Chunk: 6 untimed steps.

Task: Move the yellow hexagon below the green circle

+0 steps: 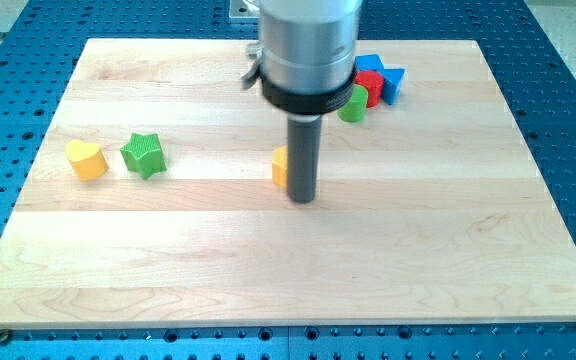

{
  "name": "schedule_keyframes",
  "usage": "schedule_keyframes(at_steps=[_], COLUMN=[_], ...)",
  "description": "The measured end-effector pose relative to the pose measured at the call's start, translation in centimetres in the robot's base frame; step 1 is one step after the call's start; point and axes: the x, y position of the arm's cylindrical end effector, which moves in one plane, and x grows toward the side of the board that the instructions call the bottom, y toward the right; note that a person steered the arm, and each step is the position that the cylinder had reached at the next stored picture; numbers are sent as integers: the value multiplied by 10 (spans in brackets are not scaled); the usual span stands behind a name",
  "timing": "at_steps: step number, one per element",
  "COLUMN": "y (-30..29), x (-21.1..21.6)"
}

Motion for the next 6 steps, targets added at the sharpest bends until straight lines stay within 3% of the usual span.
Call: schedule_keyframes(at_steps=[1, 2, 3, 4, 5, 6], y=[-7, -56, -49, 53, 91, -1], x=[13, 12, -15, -23, -25, 27])
